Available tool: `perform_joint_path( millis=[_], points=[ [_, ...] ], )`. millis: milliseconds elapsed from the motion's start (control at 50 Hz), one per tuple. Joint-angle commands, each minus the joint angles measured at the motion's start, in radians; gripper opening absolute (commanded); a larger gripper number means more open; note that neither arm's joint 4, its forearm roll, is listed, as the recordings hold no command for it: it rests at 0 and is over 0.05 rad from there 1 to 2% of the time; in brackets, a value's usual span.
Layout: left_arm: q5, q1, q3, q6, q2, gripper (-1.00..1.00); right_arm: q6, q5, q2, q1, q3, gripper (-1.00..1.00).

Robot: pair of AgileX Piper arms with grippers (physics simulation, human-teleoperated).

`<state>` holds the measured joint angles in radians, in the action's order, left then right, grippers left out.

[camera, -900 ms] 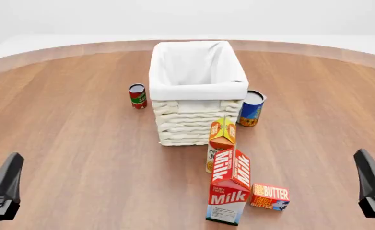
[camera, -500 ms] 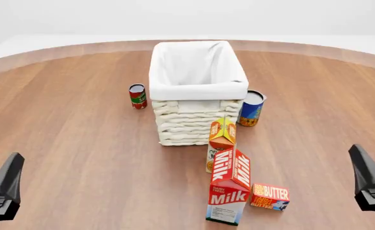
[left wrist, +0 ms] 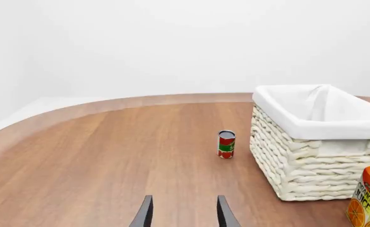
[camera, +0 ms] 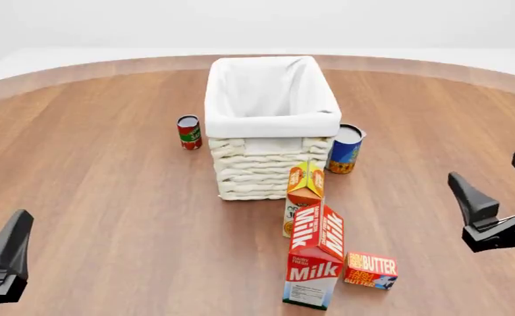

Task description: Pick up the butter and put it in the basket.

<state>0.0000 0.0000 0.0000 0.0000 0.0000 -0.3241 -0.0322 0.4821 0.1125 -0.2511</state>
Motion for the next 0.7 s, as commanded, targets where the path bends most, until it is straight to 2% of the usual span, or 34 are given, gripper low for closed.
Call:
perform_joint_path(
  millis=[20,80,200,280,300,380,460,480,560,580,620,640,660,700],
  points=[
    [0.0,0.0,0.0,0.0,0.0,1.0,-0.14,0.087,0.131,0.095,-0.096,1.0],
    [0.0,0.0,0.0,0.0,0.0,1.0,-0.208,0.094,0.152,0.094,-0.111,1.0],
    [0.0,0.0,0.0,0.0,0.0,1.0,-0.277,0.127,0.192,0.071,-0.166,1.0],
    [0.0,0.0,0.0,0.0,0.0,1.0,-0.303,0.193,0.208,0.105,-0.213,1.0],
    [0.0,0.0,0.0,0.0,0.0,1.0,-0.324,0.206,0.207,0.122,-0.217,1.0],
    [0.0,0.0,0.0,0.0,0.0,1.0,-0.339,0.251,0.228,0.141,-0.251,1.0],
    [0.0,0.0,0.0,0.0,0.0,1.0,-0.41,0.295,0.267,0.167,-0.25,1.0],
    [0.0,0.0,0.0,0.0,0.0,1.0,-0.391,0.32,0.275,0.186,-0.265,1.0],
    [0.0,0.0,0.0,0.0,0.0,1.0,-0.393,0.373,0.279,0.236,-0.278,1.0],
    [0.0,0.0,0.0,0.0,0.0,1.0,-0.411,0.374,0.266,0.258,-0.28,1.0],
    [0.0,0.0,0.0,0.0,0.0,1.0,-0.412,0.406,0.276,0.28,-0.296,1.0],
    [0.0,0.0,0.0,0.0,0.0,1.0,-0.421,0.427,0.268,0.32,-0.291,1.0],
    [0.0,0.0,0.0,0.0,0.0,1.0,-0.399,0.455,0.288,0.314,-0.303,1.0],
    [0.0,0.0,0.0,0.0,0.0,1.0,-0.444,0.456,0.295,0.302,-0.288,1.0]
  ],
)
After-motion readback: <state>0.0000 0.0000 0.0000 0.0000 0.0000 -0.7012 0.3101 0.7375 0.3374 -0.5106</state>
